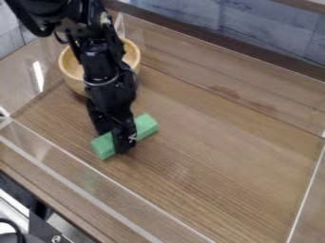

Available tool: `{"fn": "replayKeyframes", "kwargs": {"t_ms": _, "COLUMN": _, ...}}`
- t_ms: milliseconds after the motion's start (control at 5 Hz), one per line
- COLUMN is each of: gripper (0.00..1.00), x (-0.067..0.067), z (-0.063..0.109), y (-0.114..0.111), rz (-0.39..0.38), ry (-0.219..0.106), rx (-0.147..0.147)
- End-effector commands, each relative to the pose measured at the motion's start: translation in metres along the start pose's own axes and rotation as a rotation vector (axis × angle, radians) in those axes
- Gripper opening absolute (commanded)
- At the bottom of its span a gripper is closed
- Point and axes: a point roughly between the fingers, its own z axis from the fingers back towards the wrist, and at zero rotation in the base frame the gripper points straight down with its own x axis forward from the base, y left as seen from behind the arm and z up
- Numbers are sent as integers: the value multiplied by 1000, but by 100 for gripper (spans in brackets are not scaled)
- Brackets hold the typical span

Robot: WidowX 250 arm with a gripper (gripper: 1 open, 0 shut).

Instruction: Put green object into wooden bowl

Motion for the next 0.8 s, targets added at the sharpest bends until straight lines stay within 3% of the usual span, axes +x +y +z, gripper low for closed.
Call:
{"fn": "replayKeyframes", "kwargs": {"t_ms": 0, "gripper": 100, "x": 11, "z": 20, "y": 7, "rz": -58, "ry": -54, "rx": 27}}
{"fn": "replayKeyframes", "kwargs": {"t_ms": 200, "gripper": 0, "x": 16, "z": 22, "y": -2, "rz": -14, "ry": -57, "rx": 26}}
{"fn": "replayKeyframes", "kwargs": {"t_ms": 600, "gripper": 0, "x": 24, "z": 59, "y": -7, "rz": -48, "ry": -108, "rx": 17}}
